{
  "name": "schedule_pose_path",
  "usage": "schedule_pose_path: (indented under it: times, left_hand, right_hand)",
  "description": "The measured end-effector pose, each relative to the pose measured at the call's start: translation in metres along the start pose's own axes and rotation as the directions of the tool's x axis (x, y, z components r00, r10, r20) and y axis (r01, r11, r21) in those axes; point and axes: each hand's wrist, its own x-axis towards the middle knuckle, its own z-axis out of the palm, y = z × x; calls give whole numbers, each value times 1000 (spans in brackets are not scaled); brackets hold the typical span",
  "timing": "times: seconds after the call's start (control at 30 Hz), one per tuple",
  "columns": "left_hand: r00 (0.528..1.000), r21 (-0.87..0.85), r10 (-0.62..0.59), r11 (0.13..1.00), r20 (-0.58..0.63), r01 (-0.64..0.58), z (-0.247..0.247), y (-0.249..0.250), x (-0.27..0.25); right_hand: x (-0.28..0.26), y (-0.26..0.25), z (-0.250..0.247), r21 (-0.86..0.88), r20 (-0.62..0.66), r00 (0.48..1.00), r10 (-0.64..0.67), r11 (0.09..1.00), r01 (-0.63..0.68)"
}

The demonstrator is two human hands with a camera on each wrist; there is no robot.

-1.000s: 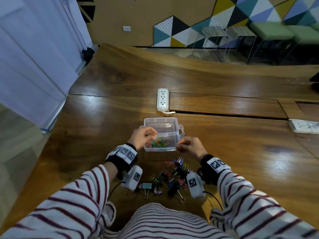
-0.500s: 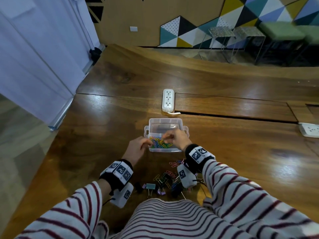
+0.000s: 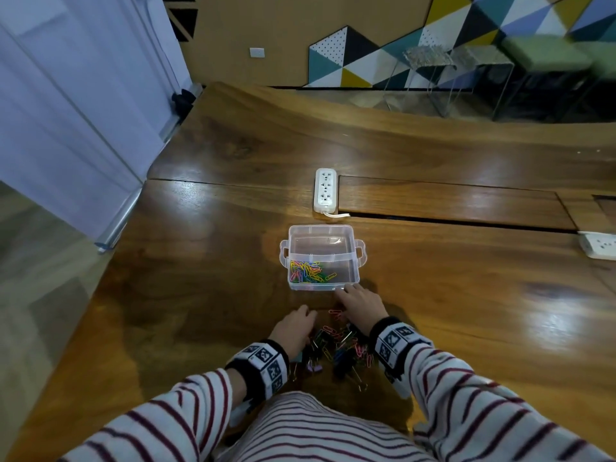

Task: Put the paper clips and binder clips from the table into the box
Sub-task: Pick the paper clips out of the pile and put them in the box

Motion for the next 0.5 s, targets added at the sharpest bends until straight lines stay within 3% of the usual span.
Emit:
schedule_pose_path:
  times: [0.17, 0.3, 0.5]
  left_hand:
    - [1000, 18, 2, 1000, -12, -1, 9, 2, 0]
    - [999, 11, 4, 1000, -31, -4, 8, -1, -3]
    - [992, -139, 75, 986, -103, -90, -6, -4, 12]
  right_hand:
    - [-2, -6, 2, 61, -37, 999, 41, 997, -38]
    - [-2, 1, 5, 68, -2, 1000, -14, 998, 14]
    - [-2, 16, 5, 137, 54, 995, -80, 988, 72]
